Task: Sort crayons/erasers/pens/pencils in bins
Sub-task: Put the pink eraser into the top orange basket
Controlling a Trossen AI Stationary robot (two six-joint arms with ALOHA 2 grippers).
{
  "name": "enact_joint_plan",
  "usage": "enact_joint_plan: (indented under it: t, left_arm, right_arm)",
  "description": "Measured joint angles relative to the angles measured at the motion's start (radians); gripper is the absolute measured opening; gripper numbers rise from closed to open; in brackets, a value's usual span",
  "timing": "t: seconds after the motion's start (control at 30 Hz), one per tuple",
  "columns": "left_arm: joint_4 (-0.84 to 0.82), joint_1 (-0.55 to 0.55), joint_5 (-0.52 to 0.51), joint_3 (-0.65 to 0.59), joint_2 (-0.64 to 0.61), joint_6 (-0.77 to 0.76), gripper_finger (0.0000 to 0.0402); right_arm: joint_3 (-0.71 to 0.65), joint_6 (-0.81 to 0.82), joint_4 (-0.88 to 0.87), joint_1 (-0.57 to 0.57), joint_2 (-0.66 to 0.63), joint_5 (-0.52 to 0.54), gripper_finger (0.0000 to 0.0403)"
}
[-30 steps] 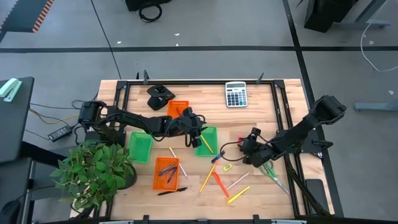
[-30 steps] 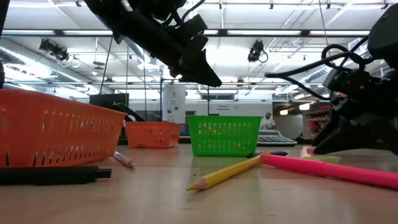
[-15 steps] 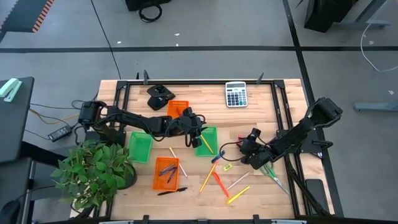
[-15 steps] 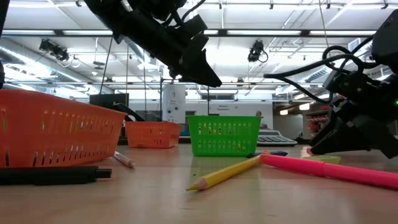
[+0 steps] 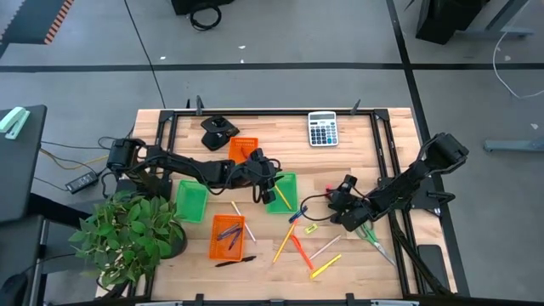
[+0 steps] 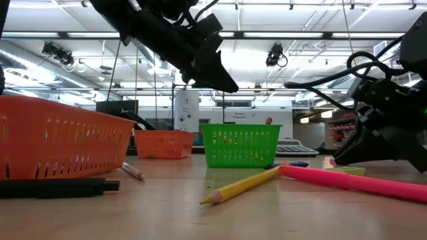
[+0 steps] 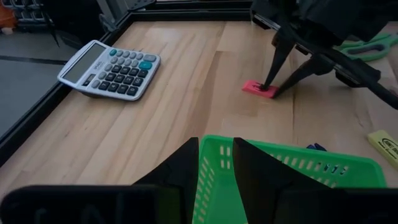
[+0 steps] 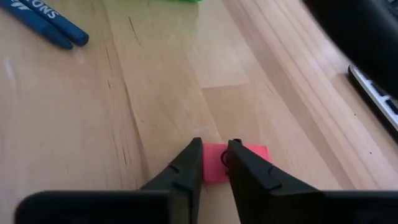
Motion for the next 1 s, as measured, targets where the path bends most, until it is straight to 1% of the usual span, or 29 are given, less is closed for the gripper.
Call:
enact_joint_plan:
  t: [0.17, 0.3, 0.47, 0.6, 0.67, 0.83, 1.0]
  left_arm:
    - [0.000, -0.001, 0.000, 0.000, 0.000, 0.000, 0.0107]
    - [0.001, -0.001, 0.000, 0.000, 0.000, 0.000, 0.0107]
    - [0.001, -0.007, 0.000, 0.000, 0.000, 0.000, 0.0107]
    - [0.001, -0.014, 0.000, 0.000, 0.000, 0.001, 0.0107]
    - [0.001, -0.019, 0.000, 0.000, 0.000, 0.001, 0.0107]
    - [0.000, -0.030, 0.000, 0.000, 0.000, 0.002, 0.0107]
    - [-0.022, -0.035, 0.000, 0.000, 0.000, 0.003, 0.0107]
  right_arm:
    - [0.000, -0.003, -0.003, 0.000, -0.001, 0.001, 0.0046]
    - [0.009, -0.017, -0.019, 0.000, -0.011, 0.005, 0.0040]
    - [0.052, -0.129, -0.107, -0.005, -0.071, 0.037, 0.0029]
    - [0.109, -0.144, -0.206, -0.006, -0.135, 0.064, 0.0008]
    - [0.125, -0.144, -0.261, -0.006, -0.159, 0.073, 0.0007]
    - [0.162, -0.144, -0.309, -0.005, -0.213, 0.099, 0.0006]
    - [0.237, -0.241, -0.300, -0.012, -0.249, 0.152, 0.0005]
